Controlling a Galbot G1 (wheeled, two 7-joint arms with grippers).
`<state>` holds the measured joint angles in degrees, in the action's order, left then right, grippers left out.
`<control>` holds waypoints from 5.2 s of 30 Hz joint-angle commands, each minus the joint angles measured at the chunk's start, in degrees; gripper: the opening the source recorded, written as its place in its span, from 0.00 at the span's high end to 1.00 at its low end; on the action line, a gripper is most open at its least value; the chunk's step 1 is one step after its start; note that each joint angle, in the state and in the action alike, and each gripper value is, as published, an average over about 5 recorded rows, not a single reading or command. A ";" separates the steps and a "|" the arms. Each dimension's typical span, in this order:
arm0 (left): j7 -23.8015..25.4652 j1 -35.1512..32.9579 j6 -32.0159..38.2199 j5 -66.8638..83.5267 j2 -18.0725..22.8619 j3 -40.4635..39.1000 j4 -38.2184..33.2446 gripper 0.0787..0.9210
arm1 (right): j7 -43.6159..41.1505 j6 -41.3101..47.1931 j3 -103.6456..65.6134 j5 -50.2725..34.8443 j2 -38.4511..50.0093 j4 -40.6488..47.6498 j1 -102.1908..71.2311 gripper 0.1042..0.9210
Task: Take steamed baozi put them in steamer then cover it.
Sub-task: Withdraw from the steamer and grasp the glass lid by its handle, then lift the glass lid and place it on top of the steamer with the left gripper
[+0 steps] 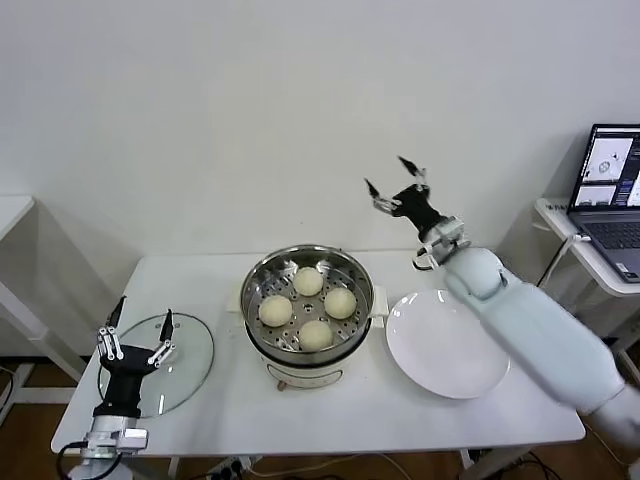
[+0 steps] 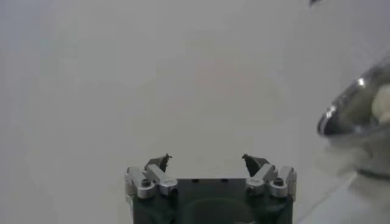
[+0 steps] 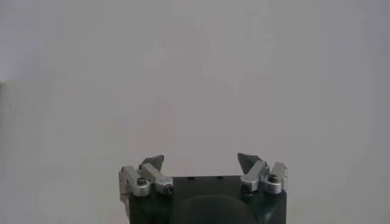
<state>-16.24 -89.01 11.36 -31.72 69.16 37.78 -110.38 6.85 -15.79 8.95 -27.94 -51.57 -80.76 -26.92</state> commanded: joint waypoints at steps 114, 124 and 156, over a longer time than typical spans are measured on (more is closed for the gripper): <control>12.91 11.66 -21.21 -33.27 -0.88 -10.13 -21.98 0.87 | 1.71 -8.25 -32.37 15.14 -16.75 -5.14 -38.95 0.12; 24.45 20.56 -31.03 -44.55 8.24 -30.77 -17.18 0.87 | 1.36 -6.90 -33.54 15.53 -16.63 -4.38 -39.87 0.12; 33.07 29.14 -35.28 -60.94 19.91 -35.63 4.03 0.87 | 0.35 -7.45 -33.68 17.20 -18.68 -0.23 -37.87 0.12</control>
<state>15.63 -61.20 -23.04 -88.06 86.67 3.46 -110.07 7.28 -23.13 -24.75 -10.82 -70.24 -81.52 -64.90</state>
